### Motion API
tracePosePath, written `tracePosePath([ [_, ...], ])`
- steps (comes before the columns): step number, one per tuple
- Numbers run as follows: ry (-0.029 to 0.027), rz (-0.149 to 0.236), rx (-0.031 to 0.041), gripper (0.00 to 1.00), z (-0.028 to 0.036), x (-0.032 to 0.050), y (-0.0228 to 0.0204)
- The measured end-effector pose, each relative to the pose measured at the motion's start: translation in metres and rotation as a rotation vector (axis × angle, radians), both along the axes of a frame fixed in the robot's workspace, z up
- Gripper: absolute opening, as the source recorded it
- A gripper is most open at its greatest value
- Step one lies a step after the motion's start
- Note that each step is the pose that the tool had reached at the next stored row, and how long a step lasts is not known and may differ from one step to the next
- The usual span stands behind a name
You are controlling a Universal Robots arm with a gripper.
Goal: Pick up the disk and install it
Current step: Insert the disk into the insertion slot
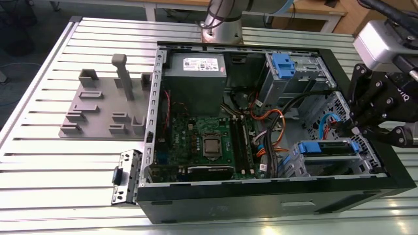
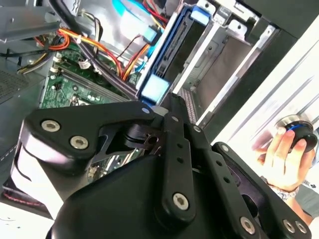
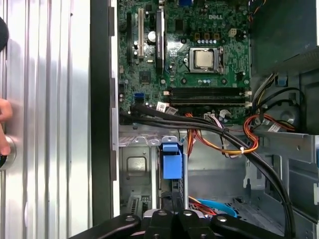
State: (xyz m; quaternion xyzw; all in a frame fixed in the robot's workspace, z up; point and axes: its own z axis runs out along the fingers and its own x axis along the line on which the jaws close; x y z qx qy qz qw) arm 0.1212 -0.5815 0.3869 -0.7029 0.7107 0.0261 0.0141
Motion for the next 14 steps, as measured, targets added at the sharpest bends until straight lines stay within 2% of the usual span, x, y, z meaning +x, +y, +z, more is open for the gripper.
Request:
tracePosePath([
  [3,0.0024,0.000,-0.0001,0.10,-0.0055,0.0128,0.0012],
  [7,0.0053,0.000,0.0000,0.10,-0.0108,0.0259,0.0039],
  [12,0.0116,0.000,0.0000,0.10,-0.0126,0.0423,0.0070],
  [14,0.0127,0.000,-0.0001,0.10,-0.0126,0.0447,0.0072],
])
